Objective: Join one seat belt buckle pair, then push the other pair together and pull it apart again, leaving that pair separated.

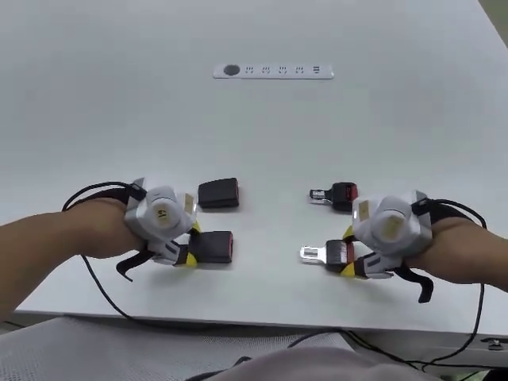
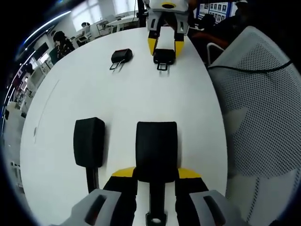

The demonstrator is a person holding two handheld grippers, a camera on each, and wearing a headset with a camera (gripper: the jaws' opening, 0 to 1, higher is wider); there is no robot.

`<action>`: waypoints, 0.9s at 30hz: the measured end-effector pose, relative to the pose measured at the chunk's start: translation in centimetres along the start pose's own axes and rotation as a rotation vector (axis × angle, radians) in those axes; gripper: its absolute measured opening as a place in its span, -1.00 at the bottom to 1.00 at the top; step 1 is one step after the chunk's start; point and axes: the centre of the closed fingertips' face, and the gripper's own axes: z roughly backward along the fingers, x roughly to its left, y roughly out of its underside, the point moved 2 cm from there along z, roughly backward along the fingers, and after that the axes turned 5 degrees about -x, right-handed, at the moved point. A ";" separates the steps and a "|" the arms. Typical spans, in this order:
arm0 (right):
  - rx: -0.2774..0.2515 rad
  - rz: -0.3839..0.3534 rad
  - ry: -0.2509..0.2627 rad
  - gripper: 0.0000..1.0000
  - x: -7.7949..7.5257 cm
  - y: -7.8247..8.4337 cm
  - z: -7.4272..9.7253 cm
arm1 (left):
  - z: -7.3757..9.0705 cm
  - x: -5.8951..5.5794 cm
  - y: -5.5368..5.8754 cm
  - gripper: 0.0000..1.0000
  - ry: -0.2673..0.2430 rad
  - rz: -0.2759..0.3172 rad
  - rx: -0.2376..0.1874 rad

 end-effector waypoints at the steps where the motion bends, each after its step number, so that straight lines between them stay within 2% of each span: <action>1: -0.002 0.000 0.002 -0.35 0.0 -0.1 0.0 | 0.0 0.0 0.0 -0.37 0.001 0.001 -0.003; 8: -0.025 -0.021 0.004 -0.35 0.0 -0.9 -0.5 | 0.0 -0.1 -0.2 -0.37 0.003 0.004 -0.002; 15: -0.014 -0.011 0.013 -0.35 0.0 -1.3 -0.8 | 0.0 -0.1 -0.3 -0.37 0.003 -0.005 0.000; 19: -0.020 -0.044 0.017 -0.35 -0.1 -1.6 -1.0 | 0.0 0.0 -0.2 -0.37 0.003 0.011 0.000; 27: -0.019 -0.010 0.013 -0.35 -0.2 -2.7 -1.7 | 0.0 0.1 -0.1 -0.37 0.012 0.022 0.015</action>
